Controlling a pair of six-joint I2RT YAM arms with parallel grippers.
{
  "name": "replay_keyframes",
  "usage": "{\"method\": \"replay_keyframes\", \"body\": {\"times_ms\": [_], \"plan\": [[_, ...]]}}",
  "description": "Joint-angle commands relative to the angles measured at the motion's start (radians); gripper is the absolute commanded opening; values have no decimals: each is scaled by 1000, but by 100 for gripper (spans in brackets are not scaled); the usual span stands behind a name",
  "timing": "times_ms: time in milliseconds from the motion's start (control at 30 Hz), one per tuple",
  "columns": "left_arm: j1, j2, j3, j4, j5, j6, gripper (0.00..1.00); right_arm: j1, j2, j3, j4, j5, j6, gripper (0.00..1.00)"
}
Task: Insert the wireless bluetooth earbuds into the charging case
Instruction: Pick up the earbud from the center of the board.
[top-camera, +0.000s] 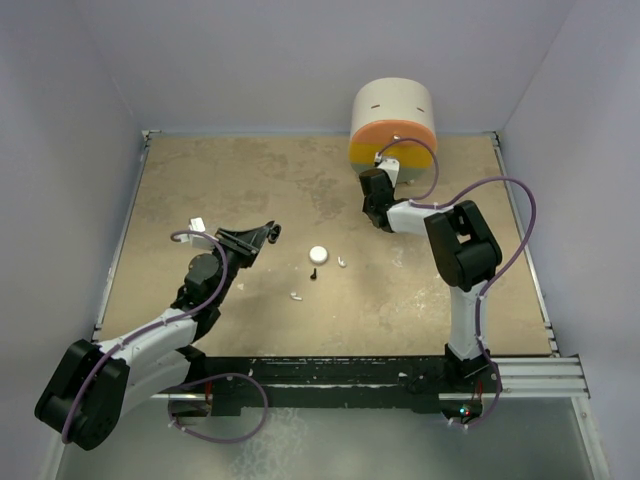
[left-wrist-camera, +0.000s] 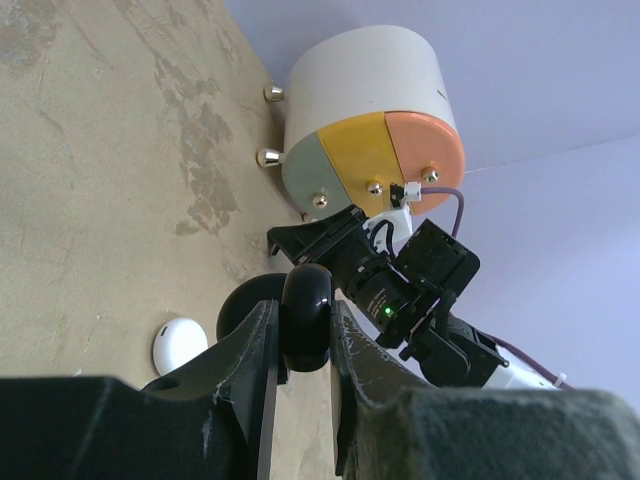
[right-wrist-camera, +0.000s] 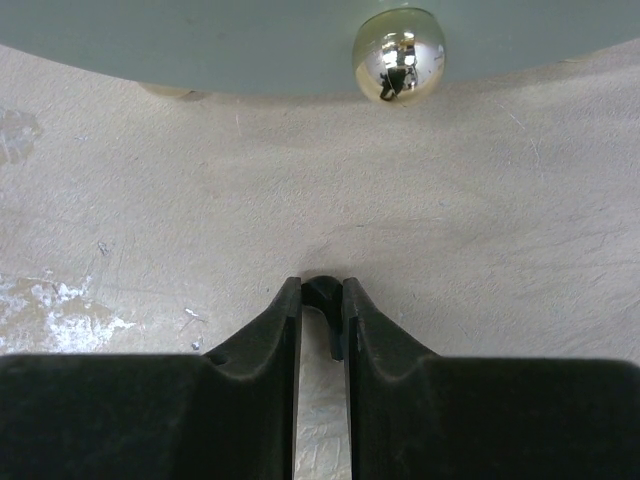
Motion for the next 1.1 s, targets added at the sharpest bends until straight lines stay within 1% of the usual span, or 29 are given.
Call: {"method": "replay_keyframes", "body": {"times_ms": [0, 67, 267, 400, 667, 767, 900, 1067], "plan": [[7, -20, 0, 31, -9, 6, 0, -3, 32, -10, -94, 0, 16, 3], [7, -21, 0, 31, -9, 5, 0, -3, 24, -22, -93, 6, 12, 0], [7, -21, 1, 30, -7, 5, 0, 29, -53, -121, -6, -18, 6, 0], [6, -13, 0, 35, -4, 5, 0, 61, -95, -164, 11, -44, 15, 0], [7, -20, -2, 34, -4, 2, 0, 124, -94, -200, 13, -72, 51, 0], [7, -24, -4, 31, -4, 2, 0, 132, -91, -207, 20, -80, 59, 4], [6, -31, -4, 26, -6, 3, 0, 135, -82, -202, 9, -81, 59, 15], [7, -36, -5, 21, -7, 6, 0, 134, -71, -190, 1, -97, 54, 24]]}}
